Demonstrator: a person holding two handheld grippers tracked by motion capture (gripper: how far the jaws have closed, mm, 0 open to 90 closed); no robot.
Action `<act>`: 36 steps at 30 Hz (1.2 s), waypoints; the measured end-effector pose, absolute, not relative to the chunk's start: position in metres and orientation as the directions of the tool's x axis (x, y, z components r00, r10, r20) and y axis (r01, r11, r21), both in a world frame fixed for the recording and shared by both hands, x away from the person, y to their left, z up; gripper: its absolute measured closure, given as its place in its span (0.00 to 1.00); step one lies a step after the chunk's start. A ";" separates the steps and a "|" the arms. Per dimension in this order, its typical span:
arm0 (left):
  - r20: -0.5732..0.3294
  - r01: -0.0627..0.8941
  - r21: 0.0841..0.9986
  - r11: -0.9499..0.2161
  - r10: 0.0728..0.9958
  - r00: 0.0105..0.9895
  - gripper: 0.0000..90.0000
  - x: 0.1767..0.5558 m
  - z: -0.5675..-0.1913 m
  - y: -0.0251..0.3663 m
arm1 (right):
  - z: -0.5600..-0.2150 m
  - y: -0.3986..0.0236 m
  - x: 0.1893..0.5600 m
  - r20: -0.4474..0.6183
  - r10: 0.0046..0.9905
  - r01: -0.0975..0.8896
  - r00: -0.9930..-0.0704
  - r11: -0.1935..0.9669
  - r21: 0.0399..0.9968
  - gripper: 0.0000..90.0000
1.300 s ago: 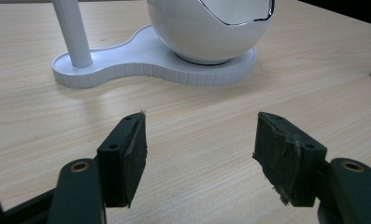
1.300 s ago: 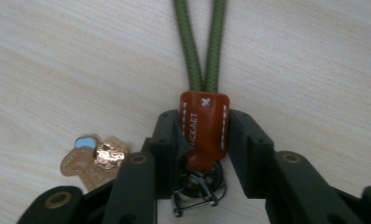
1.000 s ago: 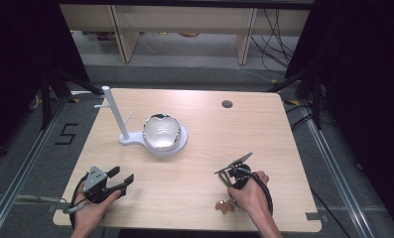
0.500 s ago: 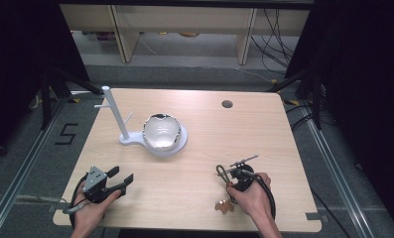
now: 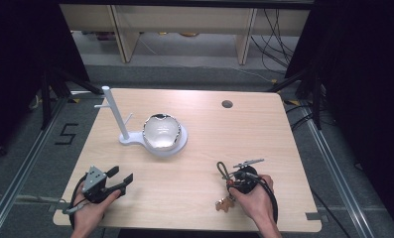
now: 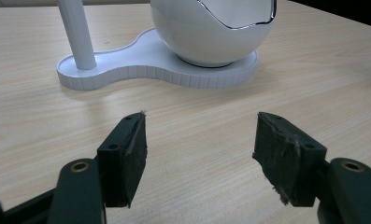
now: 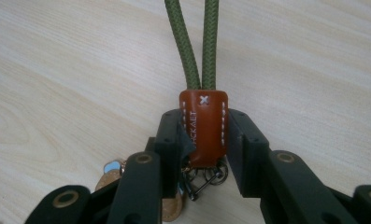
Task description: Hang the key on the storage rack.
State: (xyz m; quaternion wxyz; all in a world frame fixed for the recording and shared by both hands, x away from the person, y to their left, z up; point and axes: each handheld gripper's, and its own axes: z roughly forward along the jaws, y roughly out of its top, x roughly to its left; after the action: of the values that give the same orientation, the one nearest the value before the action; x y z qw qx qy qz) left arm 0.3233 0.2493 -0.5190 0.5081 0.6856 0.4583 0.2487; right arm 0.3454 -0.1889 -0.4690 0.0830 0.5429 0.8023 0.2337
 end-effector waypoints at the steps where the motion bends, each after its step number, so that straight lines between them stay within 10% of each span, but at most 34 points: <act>1: -0.123 0.381 0.922 -0.065 0.884 0.450 0.38 0.323 -0.518 0.250 | -0.469 -0.190 0.344 0.125 0.905 0.823 -0.406 0.303 0.480 0.76; 36: -0.127 0.370 0.928 -0.051 0.887 0.443 0.38 0.324 -0.517 0.251 | -0.476 -0.196 0.332 0.168 0.855 0.650 -0.490 0.230 0.725 0.76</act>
State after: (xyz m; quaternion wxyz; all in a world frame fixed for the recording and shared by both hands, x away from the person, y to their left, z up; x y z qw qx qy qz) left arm 0.3238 0.2513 -0.5174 0.5101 0.6792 0.4626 0.2537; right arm 0.3324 -0.1964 -0.4759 0.1335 0.4870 0.7726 0.3848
